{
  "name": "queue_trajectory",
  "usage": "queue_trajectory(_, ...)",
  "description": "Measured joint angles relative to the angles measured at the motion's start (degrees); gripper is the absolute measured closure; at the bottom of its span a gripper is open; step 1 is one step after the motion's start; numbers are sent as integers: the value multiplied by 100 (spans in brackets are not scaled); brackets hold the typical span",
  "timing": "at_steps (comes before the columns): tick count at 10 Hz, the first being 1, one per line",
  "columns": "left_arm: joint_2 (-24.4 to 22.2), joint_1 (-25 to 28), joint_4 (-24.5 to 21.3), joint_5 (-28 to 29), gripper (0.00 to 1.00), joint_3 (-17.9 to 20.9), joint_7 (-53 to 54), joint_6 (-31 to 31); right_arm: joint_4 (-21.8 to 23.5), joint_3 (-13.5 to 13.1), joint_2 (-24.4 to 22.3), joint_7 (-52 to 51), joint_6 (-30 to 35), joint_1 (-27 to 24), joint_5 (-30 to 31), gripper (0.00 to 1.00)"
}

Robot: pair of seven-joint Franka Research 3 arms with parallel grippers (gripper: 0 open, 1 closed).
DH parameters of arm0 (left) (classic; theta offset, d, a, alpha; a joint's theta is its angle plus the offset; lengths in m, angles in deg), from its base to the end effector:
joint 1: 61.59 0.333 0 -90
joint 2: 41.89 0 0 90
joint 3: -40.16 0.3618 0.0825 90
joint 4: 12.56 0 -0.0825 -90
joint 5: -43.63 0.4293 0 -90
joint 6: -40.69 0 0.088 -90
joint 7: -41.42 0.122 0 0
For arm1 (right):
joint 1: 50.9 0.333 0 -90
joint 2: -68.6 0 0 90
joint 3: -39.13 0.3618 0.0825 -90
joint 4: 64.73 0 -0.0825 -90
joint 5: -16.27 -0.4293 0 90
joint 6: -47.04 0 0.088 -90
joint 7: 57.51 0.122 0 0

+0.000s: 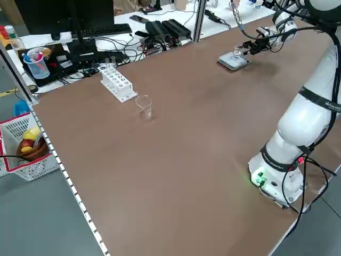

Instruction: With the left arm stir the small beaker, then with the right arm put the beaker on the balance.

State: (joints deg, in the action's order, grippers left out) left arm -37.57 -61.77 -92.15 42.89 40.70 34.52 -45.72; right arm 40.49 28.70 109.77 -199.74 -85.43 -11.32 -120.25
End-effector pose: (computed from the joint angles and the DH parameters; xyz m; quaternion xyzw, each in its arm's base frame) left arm 0.6209 0.0020 0.6971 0.9978 0.0627 0.0214 0.0073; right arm 0.6041 0.3697 0.1335 -0.7248 -0.3655 -0.4792 0.3338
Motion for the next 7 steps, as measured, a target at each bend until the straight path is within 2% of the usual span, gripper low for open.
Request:
queue_trajectory(4,0,15,-2,0,0,6,0,0,549,-8,-725,46,-148,-87,2,0)
queue_trajectory(7,-1,21,0,0,0,24,0,0,698,2,-1397,46,-1161,-99,352,0)
